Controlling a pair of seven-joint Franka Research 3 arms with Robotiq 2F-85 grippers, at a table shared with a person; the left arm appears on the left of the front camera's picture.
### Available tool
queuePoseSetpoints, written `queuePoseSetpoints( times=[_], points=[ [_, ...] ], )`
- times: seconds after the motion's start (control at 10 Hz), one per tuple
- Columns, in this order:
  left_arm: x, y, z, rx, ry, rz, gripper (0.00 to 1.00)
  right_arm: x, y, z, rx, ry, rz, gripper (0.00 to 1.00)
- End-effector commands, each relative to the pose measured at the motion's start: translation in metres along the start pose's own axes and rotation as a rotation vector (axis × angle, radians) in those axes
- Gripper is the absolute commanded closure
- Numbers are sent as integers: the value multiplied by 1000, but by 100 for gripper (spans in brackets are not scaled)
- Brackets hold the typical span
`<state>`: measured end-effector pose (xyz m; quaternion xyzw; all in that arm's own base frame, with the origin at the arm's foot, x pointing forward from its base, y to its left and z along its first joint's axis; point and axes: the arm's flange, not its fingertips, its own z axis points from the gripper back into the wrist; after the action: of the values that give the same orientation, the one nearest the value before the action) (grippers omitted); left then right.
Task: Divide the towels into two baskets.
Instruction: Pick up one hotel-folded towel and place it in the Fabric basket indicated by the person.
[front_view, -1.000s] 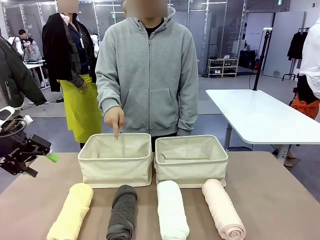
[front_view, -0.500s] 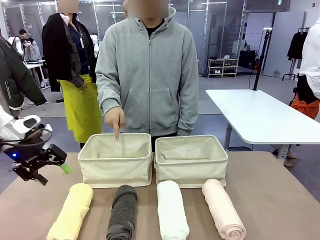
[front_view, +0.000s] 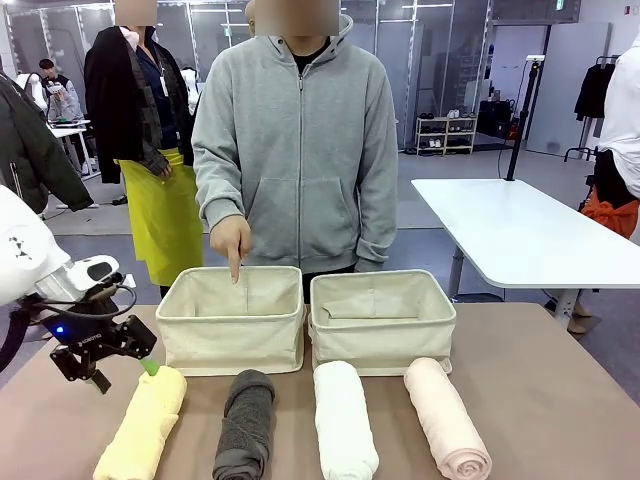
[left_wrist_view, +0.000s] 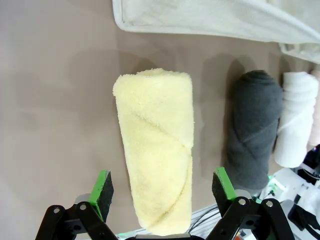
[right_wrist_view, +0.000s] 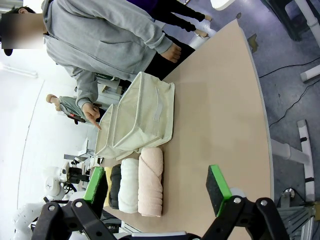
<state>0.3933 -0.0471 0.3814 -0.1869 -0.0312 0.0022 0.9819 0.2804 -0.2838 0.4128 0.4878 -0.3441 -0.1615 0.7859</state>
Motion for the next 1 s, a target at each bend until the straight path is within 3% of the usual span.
queuePoseSetpoints(
  times=[0.0,0.9],
  points=[
    [-105,11,-47,62,-9,20,0,0,2,2,4,-11,3,0],
    [-127,9,-93,169,71,-3,0,0,2,2,4,-11,3,0]
  ],
)
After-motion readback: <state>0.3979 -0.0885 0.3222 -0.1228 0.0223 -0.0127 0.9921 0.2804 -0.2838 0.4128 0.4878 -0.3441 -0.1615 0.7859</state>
